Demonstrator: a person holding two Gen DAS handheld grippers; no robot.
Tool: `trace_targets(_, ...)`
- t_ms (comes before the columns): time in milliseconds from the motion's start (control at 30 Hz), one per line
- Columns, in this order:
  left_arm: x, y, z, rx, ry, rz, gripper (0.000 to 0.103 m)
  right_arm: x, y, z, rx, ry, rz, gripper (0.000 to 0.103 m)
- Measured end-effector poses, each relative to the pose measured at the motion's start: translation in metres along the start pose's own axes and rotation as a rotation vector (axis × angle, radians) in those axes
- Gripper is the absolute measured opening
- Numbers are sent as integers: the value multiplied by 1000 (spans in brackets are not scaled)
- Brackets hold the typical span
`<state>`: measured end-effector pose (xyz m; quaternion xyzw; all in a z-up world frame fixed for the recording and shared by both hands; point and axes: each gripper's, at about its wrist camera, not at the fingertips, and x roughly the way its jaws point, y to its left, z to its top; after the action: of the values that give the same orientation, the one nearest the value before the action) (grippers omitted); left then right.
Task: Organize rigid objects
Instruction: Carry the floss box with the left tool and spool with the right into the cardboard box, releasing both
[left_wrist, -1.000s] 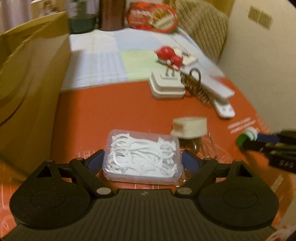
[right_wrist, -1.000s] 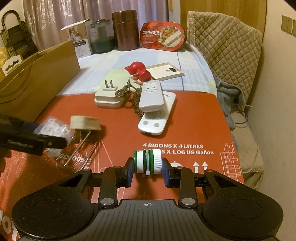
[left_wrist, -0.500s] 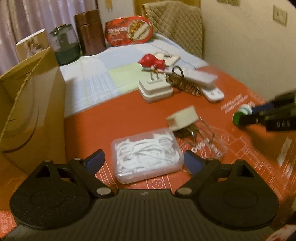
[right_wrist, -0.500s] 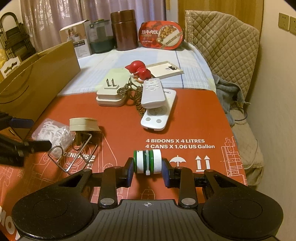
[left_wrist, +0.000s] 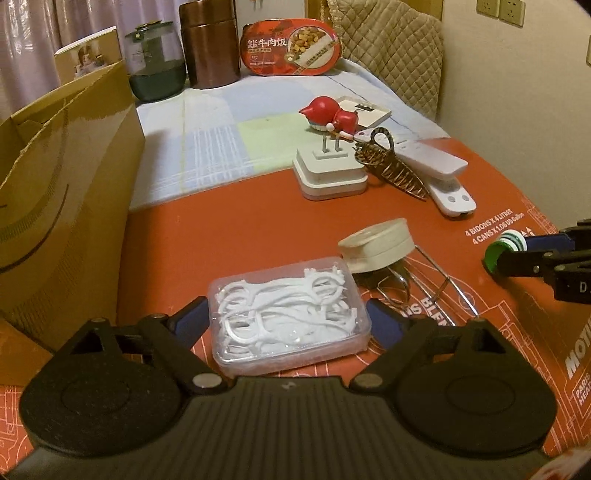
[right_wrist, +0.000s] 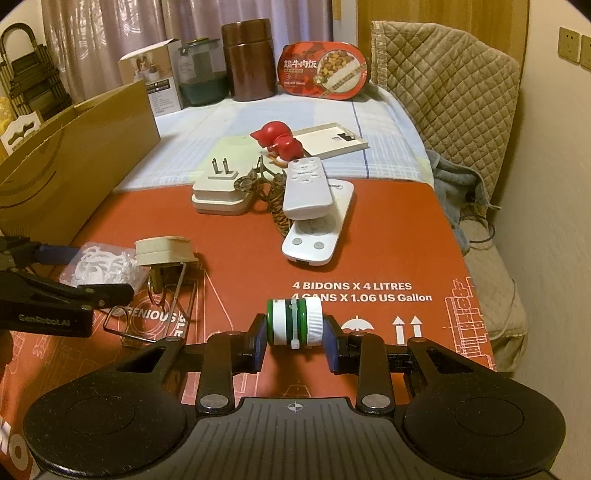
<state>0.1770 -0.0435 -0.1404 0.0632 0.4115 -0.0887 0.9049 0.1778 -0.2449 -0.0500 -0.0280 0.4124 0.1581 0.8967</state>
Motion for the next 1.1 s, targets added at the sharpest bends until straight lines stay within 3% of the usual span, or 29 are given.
trace_targets(233, -26, 5, -2, -16, -9, -17, 87, -13, 4, 4, -1, -18, 9, 28)
trace_targets(500, -94, 27, 27, -43, -119, -27, 87, -59, 34, 44, -21, -119, 75, 28)
trace_targets(700, -147, 81, 51, -52, -197, 48, 87, -83, 103, 93, -98, -198, 223, 28)
trace_targets(833, -161, 135, 55, -53, -183, 119, 87, -80, 169, 122, -165, -219, 332, 28)
trace_targets(1000, -158, 191, 50, -51, -136, 208, 87, -52, 233, 140, -235, -189, 389, 28)
trace_targets(1100, -151, 215, 47, -65, -121, 214, 87, -29, 260, 143, -265, -158, 403, 28)
